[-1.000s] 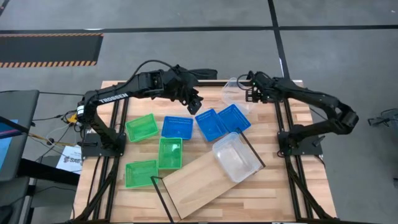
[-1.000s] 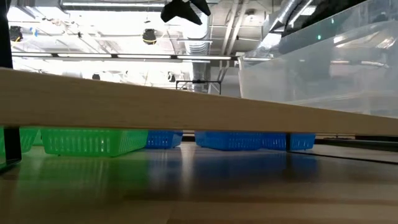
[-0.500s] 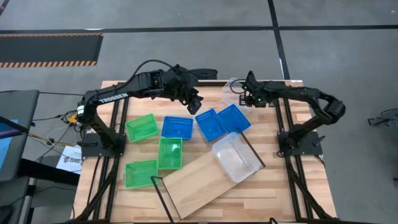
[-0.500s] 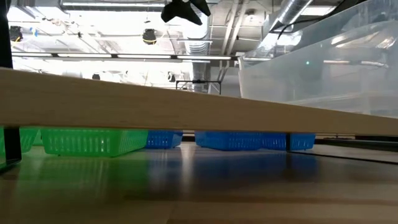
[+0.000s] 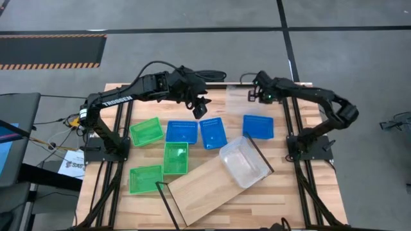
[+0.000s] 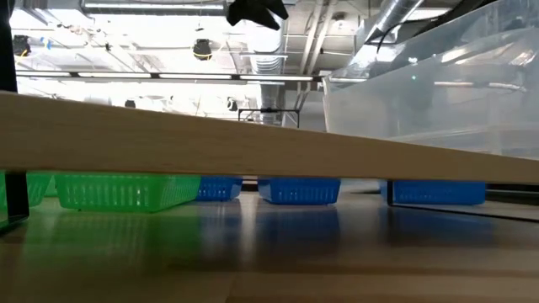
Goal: Stack baskets on shelf by color
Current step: Stack the transparent bin on top of the other transparent bins on the shelf
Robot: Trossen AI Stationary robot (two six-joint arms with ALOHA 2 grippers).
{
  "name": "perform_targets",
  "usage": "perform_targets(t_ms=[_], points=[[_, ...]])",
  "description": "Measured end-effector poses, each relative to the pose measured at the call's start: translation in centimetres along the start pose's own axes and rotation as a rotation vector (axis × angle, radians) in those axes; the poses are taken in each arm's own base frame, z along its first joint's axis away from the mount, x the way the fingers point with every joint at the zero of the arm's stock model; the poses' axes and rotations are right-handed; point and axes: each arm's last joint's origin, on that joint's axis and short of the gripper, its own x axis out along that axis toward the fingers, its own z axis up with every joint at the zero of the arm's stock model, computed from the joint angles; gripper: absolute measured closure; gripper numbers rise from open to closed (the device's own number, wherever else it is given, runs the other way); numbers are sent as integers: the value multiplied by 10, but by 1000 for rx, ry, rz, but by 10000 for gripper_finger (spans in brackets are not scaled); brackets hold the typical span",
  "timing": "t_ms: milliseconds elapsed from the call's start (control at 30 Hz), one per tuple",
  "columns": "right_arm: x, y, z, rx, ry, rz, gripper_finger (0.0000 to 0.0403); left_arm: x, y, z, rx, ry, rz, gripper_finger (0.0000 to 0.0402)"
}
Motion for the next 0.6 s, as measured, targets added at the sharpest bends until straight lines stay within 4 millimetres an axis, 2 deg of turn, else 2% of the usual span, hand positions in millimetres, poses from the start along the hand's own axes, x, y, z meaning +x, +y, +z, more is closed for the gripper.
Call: perform_targets(t_ms=[167, 300, 467, 600], points=[[-37, 1, 24, 17, -100, 76, 399, 0, -1, 7, 55, -71, 4, 230], [-74, 11, 35, 18, -227, 134, 400, 10, -6, 12, 135, -128, 97, 230], [-109, 26, 41, -21, -322, 166, 401, 38, -27, 8, 335, -108, 202, 230], [-123, 37, 41, -53, -371, 169, 401, 52, -47, 4, 532, -89, 285, 230]])
